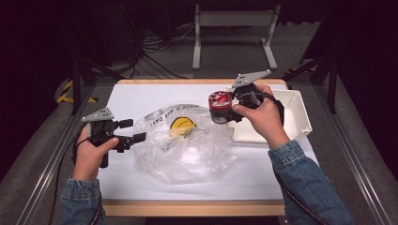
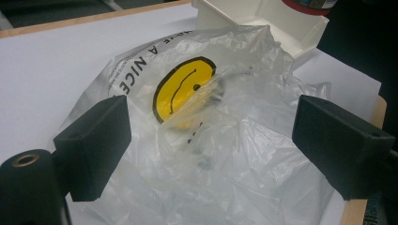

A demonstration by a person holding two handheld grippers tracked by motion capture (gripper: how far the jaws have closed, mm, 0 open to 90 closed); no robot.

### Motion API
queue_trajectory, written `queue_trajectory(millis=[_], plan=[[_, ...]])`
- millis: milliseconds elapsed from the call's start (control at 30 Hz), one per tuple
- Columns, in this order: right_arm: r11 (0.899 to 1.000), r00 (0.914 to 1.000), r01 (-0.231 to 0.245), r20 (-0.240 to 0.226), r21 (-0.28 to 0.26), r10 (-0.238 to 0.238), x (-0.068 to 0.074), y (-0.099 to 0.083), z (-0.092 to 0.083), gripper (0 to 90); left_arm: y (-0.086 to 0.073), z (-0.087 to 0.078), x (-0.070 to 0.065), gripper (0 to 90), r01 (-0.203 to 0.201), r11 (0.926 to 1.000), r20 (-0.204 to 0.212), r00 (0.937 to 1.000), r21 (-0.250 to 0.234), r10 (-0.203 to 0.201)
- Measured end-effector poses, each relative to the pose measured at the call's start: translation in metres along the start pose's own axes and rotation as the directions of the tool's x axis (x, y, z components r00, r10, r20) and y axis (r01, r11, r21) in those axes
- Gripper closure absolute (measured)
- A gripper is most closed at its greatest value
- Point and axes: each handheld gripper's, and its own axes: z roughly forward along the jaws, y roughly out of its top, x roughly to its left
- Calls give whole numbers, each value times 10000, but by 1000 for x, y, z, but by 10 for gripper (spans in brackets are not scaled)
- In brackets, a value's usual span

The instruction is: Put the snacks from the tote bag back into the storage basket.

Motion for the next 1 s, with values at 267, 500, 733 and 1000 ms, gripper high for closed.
queue_trajectory(millis=[267, 500, 733, 1000], plan=[[10000, 10000, 27, 79, -65, -27, -19, -5, -7, 223, -3, -3, 0, 115, 52, 10000, -31, 10000, -26, -52], [9998, 9994, 175, 286, -47, -174, -34, -10, -11, 222, -8, -10, 0, 107, 114, 9999, -240, 9996, -35, -115], [9981, 9986, 528, 102, -329, -525, -46, -14, -14, 222, -15, -19, 1, 105, 155, 9999, -431, 9989, -29, -156], [9981, 9983, 563, 138, -267, -560, -61, -22, -13, 222, -22, -28, -1, 102, 305, 9995, -633, 9975, 16, -303]])
